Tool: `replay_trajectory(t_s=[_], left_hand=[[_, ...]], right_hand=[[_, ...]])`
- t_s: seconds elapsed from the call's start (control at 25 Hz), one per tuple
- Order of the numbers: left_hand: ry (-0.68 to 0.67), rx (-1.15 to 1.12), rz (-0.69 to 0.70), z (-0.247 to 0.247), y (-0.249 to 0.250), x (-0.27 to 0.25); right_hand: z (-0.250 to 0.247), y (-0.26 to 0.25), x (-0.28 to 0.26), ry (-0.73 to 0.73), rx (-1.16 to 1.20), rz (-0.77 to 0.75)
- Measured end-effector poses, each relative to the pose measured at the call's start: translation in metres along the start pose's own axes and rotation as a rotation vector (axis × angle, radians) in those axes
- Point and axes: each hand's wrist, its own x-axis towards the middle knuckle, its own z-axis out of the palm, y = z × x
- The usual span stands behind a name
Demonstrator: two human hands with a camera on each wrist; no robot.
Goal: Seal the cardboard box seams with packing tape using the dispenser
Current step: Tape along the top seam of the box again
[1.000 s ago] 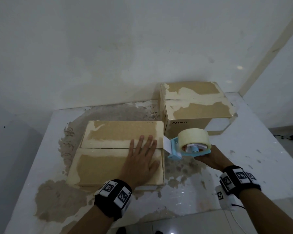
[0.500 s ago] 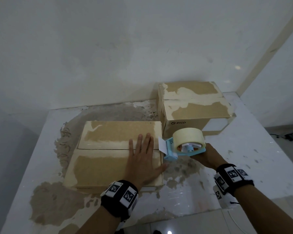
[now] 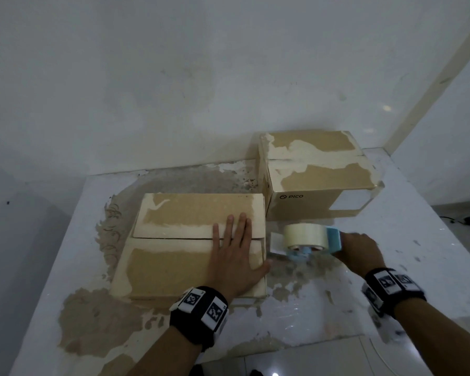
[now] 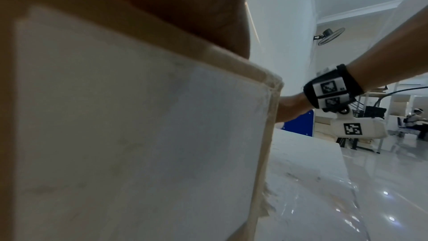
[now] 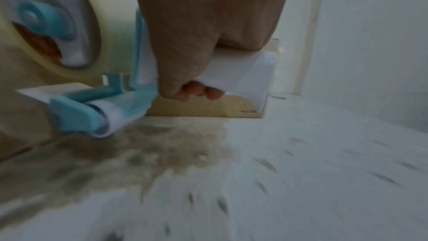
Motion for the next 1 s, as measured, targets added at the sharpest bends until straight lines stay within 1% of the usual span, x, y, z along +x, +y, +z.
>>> replay_trajectory(t_s=[0.04,0.12,0.16,0.2,0.24,0.4,0.52,0.72,0.84,0.92,1.0], left_hand=[[0.007,0.004,0.009,0.000,-0.001,0.001],[0.011,0.019,0.079,0.000,0.000,0.003],[0.007,0.035,0.132,0.001,0.002,0.004],[-0.002,0.049,0.173,0.003,0.003,0.005],[-0.019,0.054,0.186,0.003,0.005,0.006],[-0.057,0.030,0.139,0.004,0.019,0.005],[-0.085,0.077,0.209,0.001,0.023,0.005],[-0.126,0.198,0.299,-0.011,0.026,0.014],[-0.198,0.248,0.343,-0.005,0.028,0.021],[-0.242,0.188,0.349,-0.011,0.030,0.023],[-0.258,-0.016,0.338,-0.026,0.023,0.016]], right_hand=[[0.005,0.011,-0.008,-0.002,0.040,0.053],[0.017,0.026,-0.029,0.011,0.276,0.173],[0.023,0.027,-0.035,0.037,0.380,0.203],[0.028,0.024,-0.039,0.055,0.436,0.206],[0.031,0.021,-0.042,0.063,0.467,0.196],[0.033,0.001,-0.043,0.101,0.545,0.168],[0.032,-0.009,-0.043,0.093,0.552,0.192],[0.024,-0.005,-0.048,0.098,0.565,0.274],[0.018,-0.001,-0.052,0.114,0.603,0.314],[0.016,-0.002,-0.055,0.098,0.659,0.331],[0.012,-0.010,-0.062,0.077,0.781,0.351]])
